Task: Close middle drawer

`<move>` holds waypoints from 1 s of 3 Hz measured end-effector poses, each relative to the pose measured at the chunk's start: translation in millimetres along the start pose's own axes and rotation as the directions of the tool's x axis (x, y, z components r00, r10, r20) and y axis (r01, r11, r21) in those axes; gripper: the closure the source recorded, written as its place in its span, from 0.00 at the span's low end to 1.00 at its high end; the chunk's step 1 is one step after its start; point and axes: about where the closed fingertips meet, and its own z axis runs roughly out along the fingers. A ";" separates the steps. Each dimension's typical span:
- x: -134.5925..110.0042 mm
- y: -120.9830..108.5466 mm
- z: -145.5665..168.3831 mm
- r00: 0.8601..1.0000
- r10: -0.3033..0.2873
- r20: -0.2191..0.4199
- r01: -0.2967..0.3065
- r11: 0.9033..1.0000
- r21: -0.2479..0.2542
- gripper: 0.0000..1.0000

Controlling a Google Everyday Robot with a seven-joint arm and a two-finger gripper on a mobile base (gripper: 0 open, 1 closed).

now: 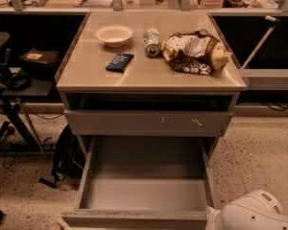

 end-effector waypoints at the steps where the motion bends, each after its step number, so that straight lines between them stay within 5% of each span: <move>1: 10.5 7.2 21.9 1.000 0.023 -0.022 -0.024 0.999 -0.027 0.00; 3: 21.2 15.4 48.1 0.998 0.048 -0.046 -0.050 0.997 -0.056 0.00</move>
Offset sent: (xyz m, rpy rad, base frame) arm -0.0208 -0.0046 -0.0541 -0.0226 0.0790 -0.0391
